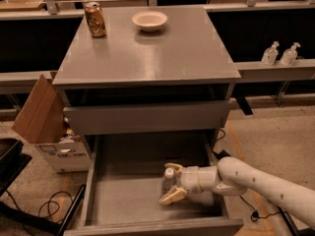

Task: Pick blue plastic bottle from middle drawer and place on counter

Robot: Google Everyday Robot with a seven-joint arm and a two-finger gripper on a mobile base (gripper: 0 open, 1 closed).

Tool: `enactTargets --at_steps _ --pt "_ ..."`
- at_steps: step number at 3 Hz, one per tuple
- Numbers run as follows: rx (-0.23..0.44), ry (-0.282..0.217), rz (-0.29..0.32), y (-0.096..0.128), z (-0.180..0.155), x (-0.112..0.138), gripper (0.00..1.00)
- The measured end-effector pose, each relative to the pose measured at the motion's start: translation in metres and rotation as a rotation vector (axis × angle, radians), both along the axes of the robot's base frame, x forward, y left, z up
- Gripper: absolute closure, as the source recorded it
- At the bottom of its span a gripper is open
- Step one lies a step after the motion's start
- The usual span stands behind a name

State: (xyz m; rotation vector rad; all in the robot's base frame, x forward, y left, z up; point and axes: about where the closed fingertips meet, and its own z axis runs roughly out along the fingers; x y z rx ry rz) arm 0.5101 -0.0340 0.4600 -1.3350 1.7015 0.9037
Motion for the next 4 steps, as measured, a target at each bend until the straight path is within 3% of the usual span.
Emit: enactTargets --at_steps 2,3,4 --pt "0.016 0.062 0.008 0.011 -0.032 -0.010 0.64" --pt "0.068 0.114 -0.006 0.009 0.004 -0.025 0.88" --pt "0.094 0.130 -0.001 -0.004 0.102 -0.032 1.00"
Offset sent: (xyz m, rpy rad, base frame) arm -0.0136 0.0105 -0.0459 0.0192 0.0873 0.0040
